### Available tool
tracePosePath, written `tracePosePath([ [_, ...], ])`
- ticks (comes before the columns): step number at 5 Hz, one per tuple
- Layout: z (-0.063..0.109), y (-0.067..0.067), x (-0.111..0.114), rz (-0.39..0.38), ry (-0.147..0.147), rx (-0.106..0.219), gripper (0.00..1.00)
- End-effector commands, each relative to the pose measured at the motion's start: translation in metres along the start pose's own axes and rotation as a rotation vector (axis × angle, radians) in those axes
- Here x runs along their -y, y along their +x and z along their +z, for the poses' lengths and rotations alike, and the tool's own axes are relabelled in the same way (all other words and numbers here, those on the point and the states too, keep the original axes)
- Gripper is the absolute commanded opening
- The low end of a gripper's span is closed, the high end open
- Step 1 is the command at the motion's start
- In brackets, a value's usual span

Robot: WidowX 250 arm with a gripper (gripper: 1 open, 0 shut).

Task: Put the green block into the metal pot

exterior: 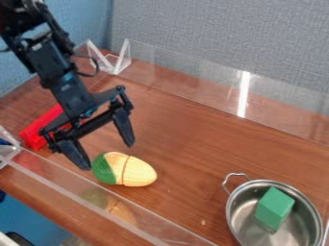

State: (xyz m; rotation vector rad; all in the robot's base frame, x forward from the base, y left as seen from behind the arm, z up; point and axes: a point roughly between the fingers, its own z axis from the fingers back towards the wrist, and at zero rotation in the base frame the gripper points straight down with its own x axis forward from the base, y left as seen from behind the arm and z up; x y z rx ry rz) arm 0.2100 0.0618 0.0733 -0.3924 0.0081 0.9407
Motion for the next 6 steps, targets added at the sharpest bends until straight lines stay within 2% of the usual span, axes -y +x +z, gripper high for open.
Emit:
tracePosePath([
  [1, -0.004, 0.0, 0.004, 0.004, -0.011, 0.02, 1.0],
  [5, -0.038, 0.004, 0.002, 0.043, 0.003, 0.043, 1.0],
  [6, -0.043, 0.006, 0.001, 0.041, 0.009, 0.046, 0.0],
])
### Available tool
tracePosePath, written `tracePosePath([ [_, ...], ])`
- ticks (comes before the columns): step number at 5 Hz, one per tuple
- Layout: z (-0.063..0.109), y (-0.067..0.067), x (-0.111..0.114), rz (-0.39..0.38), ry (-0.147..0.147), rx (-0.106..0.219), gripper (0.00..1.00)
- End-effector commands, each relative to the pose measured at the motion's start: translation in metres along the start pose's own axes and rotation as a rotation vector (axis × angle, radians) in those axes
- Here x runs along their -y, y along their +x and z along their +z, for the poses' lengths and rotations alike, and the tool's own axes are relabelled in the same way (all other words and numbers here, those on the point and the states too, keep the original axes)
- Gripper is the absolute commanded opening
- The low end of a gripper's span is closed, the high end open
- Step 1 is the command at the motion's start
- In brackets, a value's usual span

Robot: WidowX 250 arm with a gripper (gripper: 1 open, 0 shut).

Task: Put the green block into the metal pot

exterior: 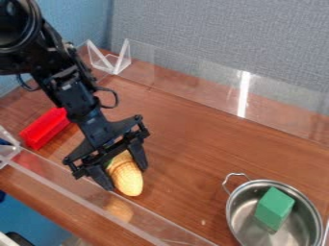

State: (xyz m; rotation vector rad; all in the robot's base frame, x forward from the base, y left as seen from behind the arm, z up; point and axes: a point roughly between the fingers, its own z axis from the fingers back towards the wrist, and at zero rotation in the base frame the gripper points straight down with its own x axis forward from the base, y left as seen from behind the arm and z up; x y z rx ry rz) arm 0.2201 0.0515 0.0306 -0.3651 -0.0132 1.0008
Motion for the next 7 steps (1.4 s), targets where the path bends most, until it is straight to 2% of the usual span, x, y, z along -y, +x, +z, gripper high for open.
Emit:
tracePosePath([
  [1, 0.0005, 0.0015, 0.0043, -0.031, -0.003, 0.002, 0.0],
  [3, -0.0009, 0.0066, 0.0073, -0.057, -0.009, -0.004, 0.0],
  [7, -0.0053, 0.0109, 0.0006, -0.07, 0.004, 0.018, 0.0],
])
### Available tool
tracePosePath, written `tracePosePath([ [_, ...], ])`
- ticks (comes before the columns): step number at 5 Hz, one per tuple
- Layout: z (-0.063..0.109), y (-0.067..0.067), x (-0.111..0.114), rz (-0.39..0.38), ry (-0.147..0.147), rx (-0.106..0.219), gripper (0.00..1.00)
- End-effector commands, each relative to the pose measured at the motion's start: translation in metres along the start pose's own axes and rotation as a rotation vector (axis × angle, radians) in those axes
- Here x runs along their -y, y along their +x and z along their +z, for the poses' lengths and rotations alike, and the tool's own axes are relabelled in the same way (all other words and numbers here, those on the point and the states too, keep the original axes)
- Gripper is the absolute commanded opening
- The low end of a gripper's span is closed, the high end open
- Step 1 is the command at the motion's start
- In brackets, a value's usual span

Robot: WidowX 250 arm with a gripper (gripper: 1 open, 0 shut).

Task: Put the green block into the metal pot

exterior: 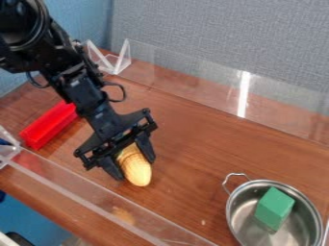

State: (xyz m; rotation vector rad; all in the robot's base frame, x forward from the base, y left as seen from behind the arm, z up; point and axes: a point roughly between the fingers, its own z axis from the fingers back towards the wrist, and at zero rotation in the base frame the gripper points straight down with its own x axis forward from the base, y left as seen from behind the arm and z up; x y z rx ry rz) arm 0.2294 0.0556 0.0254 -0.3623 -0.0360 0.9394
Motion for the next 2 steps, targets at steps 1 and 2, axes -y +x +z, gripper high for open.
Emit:
tracePosePath([
  [1, -0.001, 0.0014, -0.0074, -0.007, 0.015, 0.02, 0.0],
  [2, -0.0019, 0.0011, -0.0111, -0.01, 0.022, 0.032, 1.0],
])
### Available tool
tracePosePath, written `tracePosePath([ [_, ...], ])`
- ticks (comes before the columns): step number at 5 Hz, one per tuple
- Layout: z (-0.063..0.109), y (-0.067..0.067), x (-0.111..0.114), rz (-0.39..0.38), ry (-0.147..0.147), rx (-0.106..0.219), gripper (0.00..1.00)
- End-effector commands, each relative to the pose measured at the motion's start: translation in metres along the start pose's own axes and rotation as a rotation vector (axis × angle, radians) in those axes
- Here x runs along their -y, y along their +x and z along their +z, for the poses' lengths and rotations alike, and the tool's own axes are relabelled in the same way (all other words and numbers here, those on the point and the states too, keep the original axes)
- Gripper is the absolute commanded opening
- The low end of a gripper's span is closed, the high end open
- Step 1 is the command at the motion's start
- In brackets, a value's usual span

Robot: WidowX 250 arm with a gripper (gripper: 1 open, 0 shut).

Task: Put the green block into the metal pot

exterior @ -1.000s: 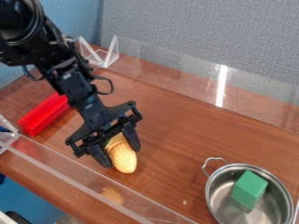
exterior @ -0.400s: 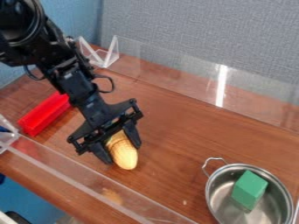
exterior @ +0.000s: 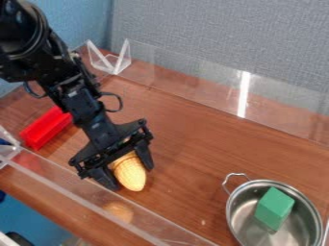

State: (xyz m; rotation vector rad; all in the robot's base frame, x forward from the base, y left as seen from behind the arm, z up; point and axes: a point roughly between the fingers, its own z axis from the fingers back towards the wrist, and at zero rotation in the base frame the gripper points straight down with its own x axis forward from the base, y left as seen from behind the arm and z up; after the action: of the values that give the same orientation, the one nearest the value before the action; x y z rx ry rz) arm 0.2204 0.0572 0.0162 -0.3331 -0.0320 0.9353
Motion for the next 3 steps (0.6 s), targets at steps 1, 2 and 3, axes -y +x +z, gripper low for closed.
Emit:
tracePosePath([
  [1, 0.0071, 0.0048, 0.0013, -0.014, -0.003, 0.028, 0.0],
  [2, 0.0087, 0.0055, 0.0029, -0.03, -0.002, 0.028, 0.0],
  [3, 0.0097, 0.0063, 0.0047, -0.046, -0.001, 0.029, 0.0],
])
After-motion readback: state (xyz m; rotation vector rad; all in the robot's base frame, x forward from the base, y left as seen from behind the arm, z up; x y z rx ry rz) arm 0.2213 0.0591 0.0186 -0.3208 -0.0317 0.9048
